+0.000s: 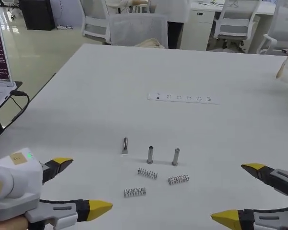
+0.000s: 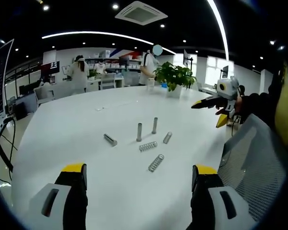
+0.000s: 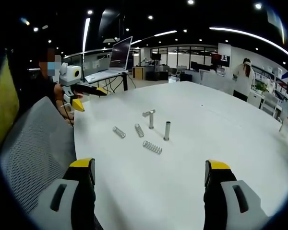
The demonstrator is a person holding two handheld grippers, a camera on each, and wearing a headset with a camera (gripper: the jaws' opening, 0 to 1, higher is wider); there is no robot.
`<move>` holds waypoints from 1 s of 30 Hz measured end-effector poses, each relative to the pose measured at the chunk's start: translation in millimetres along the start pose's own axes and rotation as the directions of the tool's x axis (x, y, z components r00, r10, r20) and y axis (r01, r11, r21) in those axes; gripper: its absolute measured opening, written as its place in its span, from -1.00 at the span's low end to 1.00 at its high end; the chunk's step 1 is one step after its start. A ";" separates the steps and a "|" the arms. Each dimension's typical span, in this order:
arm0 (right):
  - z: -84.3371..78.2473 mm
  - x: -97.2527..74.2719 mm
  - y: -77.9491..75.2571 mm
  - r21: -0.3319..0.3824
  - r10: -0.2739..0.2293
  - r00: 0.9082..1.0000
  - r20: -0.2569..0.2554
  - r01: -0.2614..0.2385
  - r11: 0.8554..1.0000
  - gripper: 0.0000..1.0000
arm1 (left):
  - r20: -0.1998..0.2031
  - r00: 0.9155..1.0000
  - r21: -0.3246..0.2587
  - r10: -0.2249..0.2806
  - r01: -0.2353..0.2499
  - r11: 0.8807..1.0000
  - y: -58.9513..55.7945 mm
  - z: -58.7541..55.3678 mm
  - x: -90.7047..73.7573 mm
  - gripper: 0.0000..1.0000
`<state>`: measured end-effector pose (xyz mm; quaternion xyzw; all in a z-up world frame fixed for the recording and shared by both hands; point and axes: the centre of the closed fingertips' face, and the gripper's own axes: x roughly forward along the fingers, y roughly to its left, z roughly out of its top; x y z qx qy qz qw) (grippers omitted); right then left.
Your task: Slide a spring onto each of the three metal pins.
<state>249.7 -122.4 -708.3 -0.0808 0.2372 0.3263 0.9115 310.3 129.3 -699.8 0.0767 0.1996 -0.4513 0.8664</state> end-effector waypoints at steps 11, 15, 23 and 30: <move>2.9 -5.6 -5.7 -0.002 -0.033 0.999 0.020 0.033 0.999 0.87 | 0.016 1.000 -0.007 0.007 -0.007 1.000 5.3 0.8 1.0 0.73; 0.4 -6.2 -4.4 0.003 -0.037 0.999 0.012 0.037 0.999 0.87 | 0.017 1.000 -0.004 0.001 -0.001 1.000 4.4 1.5 2.4 0.73; -5.4 -8.5 -10.7 0.013 -0.053 0.999 -0.005 0.054 0.998 0.87 | 0.021 1.000 -0.007 -0.013 0.013 1.000 13.9 9.7 19.9 0.69; -5.2 -6.5 -14.6 0.015 -0.055 0.998 -0.010 0.055 0.998 0.87 | 0.013 1.000 -0.001 -0.014 0.014 1.000 26.0 15.1 32.5 0.65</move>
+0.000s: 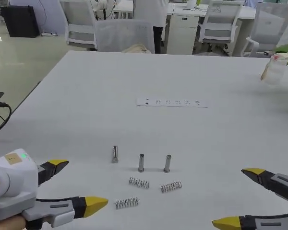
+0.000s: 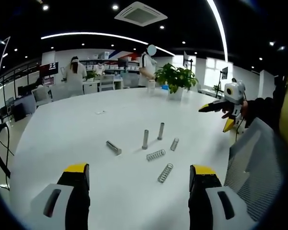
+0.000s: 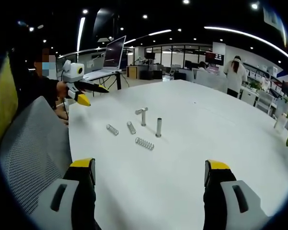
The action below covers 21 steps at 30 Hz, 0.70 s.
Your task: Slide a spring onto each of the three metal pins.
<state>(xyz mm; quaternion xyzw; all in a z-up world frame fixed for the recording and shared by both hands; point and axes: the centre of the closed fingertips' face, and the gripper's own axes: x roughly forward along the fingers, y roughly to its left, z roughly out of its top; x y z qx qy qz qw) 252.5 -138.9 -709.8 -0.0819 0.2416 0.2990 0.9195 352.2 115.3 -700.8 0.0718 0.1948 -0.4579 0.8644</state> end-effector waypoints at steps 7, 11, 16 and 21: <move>-1.3 2.6 2.6 0.006 0.008 1.000 -0.003 -0.008 1.000 0.87 | -0.003 1.000 0.006 0.027 -0.027 1.000 13.6 11.1 12.9 0.57; -3.4 3.6 4.6 0.012 0.009 1.000 -0.007 -0.009 1.000 0.86 | -0.005 0.999 0.001 0.035 -0.035 0.999 21.4 14.8 21.4 0.53; -3.5 4.6 6.9 0.012 0.011 1.000 -0.013 -0.011 1.000 0.86 | -0.001 0.999 -0.001 0.040 -0.040 0.999 29.8 23.1 35.2 0.51; -3.7 5.8 7.7 0.011 0.009 1.000 -0.019 -0.009 1.000 0.86 | 0.002 0.999 -0.010 0.051 -0.051 0.999 38.1 30.7 51.5 0.46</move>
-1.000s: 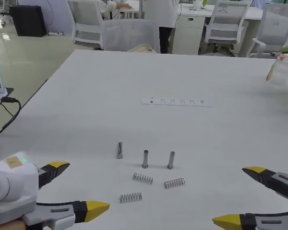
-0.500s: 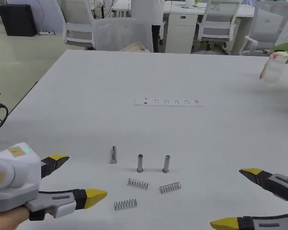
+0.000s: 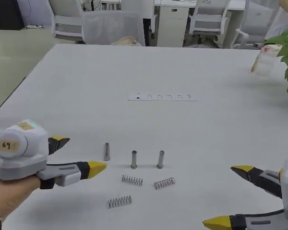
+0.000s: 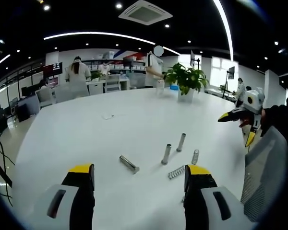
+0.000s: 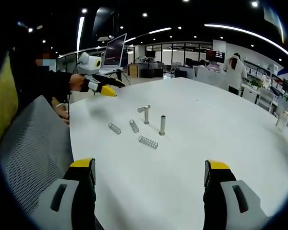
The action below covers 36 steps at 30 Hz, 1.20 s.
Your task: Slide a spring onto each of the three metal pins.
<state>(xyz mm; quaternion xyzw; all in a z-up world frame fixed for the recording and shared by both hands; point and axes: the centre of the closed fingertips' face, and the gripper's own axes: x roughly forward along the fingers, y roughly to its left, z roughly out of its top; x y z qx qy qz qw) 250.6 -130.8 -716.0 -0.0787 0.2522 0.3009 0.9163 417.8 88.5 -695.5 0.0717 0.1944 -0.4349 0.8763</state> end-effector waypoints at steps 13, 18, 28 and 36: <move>-3.1 2.6 4.6 0.006 0.006 1.000 -0.011 -0.005 1.000 0.86 | -0.027 0.999 -0.014 0.027 -0.027 1.000 12.4 2.7 34.9 0.35; -4.9 5.0 7.5 0.007 0.013 1.000 -0.017 -0.013 1.000 0.85 | -0.052 0.998 -0.018 0.040 -0.041 0.999 18.1 0.3 46.4 0.31; -8.2 6.4 7.2 0.019 0.015 1.000 -0.020 -0.015 1.000 0.85 | -0.121 0.989 0.013 0.090 -0.089 0.996 30.0 -10.7 67.5 0.16; -11.7 6.8 6.4 0.027 0.018 0.999 -0.029 -0.017 1.000 0.85 | -0.164 0.982 0.022 0.088 -0.086 0.996 28.8 -21.8 84.8 0.04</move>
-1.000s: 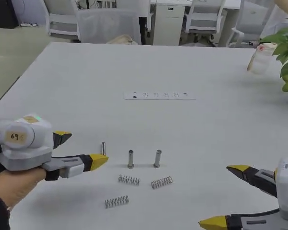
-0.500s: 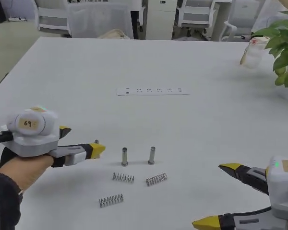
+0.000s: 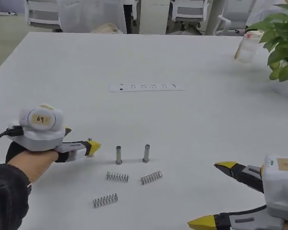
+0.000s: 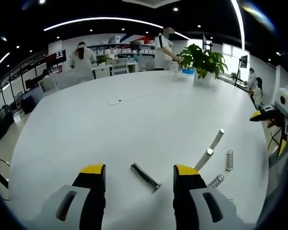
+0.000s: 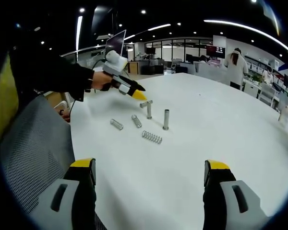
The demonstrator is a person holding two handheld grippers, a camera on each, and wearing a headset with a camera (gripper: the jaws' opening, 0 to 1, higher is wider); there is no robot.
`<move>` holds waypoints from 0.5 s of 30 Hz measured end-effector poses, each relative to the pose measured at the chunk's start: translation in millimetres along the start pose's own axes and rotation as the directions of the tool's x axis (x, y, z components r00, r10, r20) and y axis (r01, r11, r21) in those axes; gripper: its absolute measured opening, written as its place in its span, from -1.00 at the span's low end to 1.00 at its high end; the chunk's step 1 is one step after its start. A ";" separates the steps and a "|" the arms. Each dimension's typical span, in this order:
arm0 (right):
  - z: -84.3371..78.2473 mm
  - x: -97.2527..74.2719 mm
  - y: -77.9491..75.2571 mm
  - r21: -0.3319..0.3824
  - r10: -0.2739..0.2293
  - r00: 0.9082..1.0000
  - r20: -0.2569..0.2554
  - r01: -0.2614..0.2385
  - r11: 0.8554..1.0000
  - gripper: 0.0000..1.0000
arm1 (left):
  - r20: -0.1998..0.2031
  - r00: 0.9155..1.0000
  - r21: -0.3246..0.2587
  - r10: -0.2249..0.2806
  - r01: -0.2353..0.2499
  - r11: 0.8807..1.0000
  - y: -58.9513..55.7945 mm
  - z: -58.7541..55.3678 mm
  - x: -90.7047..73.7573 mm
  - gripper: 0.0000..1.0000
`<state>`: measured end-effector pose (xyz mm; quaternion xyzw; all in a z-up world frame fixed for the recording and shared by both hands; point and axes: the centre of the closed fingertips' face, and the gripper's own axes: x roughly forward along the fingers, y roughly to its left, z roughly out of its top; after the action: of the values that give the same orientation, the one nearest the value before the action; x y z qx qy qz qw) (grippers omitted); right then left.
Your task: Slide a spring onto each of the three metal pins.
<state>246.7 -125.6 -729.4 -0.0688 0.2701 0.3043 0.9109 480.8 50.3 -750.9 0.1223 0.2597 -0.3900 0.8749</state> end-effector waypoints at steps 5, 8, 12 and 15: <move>-2.6 -0.4 -0.8 0.002 0.000 1.000 -0.008 0.000 1.000 0.85 | -0.021 1.000 -0.003 0.000 0.000 1.000 -1.5 -4.8 7.9 -0.02; -3.9 0.2 -0.7 0.005 0.001 1.000 -0.013 -0.001 1.000 0.85 | -0.039 0.999 -0.003 -0.001 0.001 1.000 -1.9 -8.2 12.2 -0.07; -5.5 1.2 0.3 0.007 0.007 1.000 -0.018 -0.007 1.000 0.85 | -0.044 0.999 -0.012 0.000 0.000 1.000 -2.2 -8.8 15.5 -0.14; -6.3 1.0 0.1 0.008 0.007 1.000 -0.020 -0.007 1.000 0.84 | -0.049 0.999 -0.013 0.001 -0.001 1.000 -2.9 -9.9 17.6 -0.21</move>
<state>244.4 -126.8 -735.3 -0.0674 0.2806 0.3058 0.9073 485.0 41.5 -768.9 0.1263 0.2837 -0.3848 0.8692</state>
